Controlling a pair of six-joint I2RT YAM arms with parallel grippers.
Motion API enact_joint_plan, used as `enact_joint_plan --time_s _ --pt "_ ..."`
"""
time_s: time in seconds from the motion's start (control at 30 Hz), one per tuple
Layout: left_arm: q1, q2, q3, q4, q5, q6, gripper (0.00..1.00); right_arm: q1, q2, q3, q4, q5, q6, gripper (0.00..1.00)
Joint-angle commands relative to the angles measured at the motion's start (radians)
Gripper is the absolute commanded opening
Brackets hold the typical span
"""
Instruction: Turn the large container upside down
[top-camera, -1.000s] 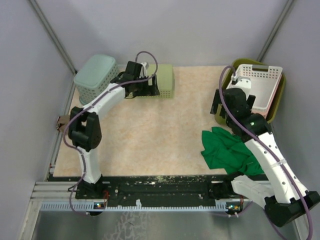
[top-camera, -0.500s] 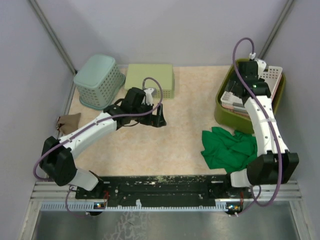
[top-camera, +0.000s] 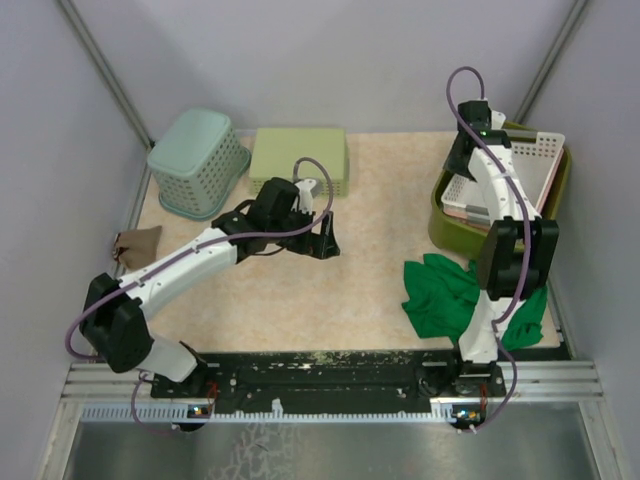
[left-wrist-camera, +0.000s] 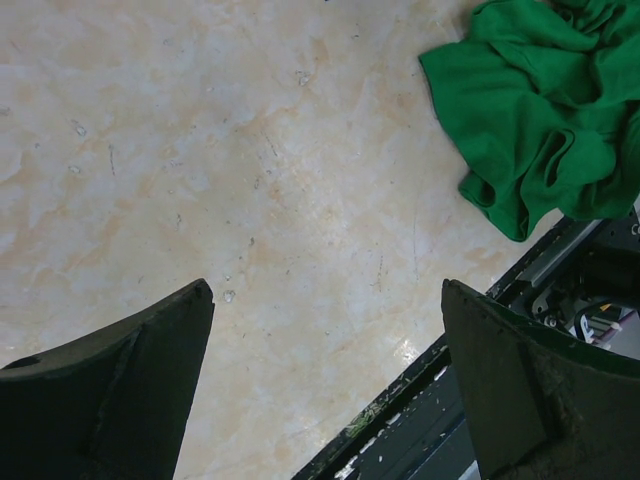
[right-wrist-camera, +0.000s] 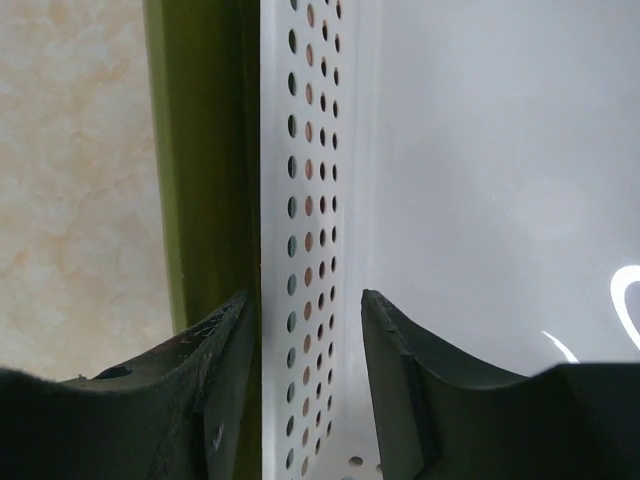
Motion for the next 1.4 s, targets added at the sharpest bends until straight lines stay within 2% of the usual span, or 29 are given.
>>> enact_joint_plan --time_s 0.0,0.1,0.2,0.3,0.6,0.73,0.87,1.0,1.13,1.23,1.37 --pt "-0.004 -0.047 0.004 -0.028 -0.037 0.025 1.00 -0.022 0.019 0.077 0.022 0.009 0.006 0.47" --pt "-0.004 -0.075 -0.041 -0.014 -0.042 0.012 1.00 -0.036 0.051 0.076 0.035 -0.005 0.007 0.45" --pt "-0.004 -0.093 -0.070 -0.009 -0.044 -0.002 1.00 -0.045 0.064 0.078 0.023 0.004 0.007 0.28" --pt "-0.004 -0.103 -0.083 -0.008 -0.042 -0.006 1.00 -0.045 0.014 0.052 0.036 0.024 0.000 0.00" --pt "-0.003 -0.084 -0.040 -0.030 -0.065 0.014 1.00 -0.044 -0.258 0.079 0.013 0.039 -0.050 0.00" --pt "0.036 -0.086 -0.084 0.014 -0.060 -0.006 1.00 -0.043 -0.363 0.114 0.018 -0.080 -0.067 0.00" --pt "0.140 -0.110 -0.091 -0.011 -0.007 -0.016 1.00 -0.037 -0.419 0.174 -0.008 -0.222 -0.054 0.00" --pt "0.231 -0.164 -0.097 -0.013 -0.013 -0.004 1.00 -0.010 -0.451 0.216 -0.036 -0.240 -0.070 0.00" --pt "0.272 -0.189 -0.080 -0.034 -0.046 0.018 1.00 -0.001 -0.455 0.232 -0.051 -0.218 -0.083 0.00" --pt "0.285 -0.197 -0.055 -0.062 -0.067 0.021 1.00 0.011 -0.476 0.236 -0.034 -0.268 -0.088 0.00" --pt "0.327 -0.220 -0.070 -0.039 -0.010 -0.020 1.00 0.091 -0.475 0.316 -0.055 -0.292 -0.112 0.00"
